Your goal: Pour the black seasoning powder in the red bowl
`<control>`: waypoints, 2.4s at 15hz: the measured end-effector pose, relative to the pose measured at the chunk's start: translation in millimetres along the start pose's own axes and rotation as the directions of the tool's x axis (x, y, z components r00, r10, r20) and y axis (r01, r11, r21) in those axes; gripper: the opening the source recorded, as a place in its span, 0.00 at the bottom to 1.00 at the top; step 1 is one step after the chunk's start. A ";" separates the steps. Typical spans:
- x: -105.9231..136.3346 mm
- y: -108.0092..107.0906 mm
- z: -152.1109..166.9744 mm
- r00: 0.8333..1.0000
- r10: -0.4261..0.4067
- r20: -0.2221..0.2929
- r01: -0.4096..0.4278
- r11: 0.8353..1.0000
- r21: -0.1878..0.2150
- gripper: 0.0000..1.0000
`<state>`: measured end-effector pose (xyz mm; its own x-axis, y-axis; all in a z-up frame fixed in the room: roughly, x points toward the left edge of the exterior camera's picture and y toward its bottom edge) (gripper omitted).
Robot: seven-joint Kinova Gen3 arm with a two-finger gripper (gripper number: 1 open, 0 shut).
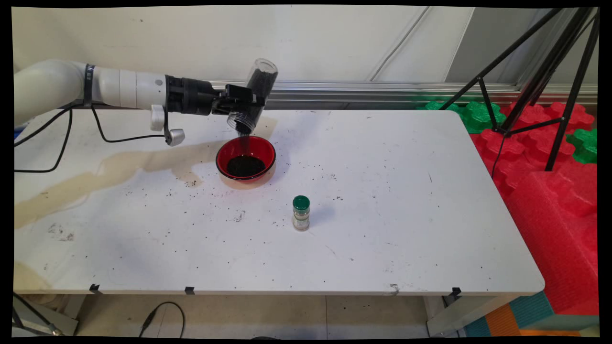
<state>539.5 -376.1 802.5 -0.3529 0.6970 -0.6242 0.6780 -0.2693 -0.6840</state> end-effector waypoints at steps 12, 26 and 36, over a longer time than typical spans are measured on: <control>0.8 -1.1 0.4 1.000 0.016 -0.003 -0.016 1.000 0.004 0.00; 0.7 -1.1 0.6 0.999 0.040 -0.006 -0.040 0.999 0.006 0.00; 1.4 -0.6 -0.1 0.998 0.057 -0.009 -0.057 0.998 0.007 0.00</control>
<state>538.7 -375.0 802.1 -0.3077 0.6863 -0.6591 0.6928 -0.3132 -0.6496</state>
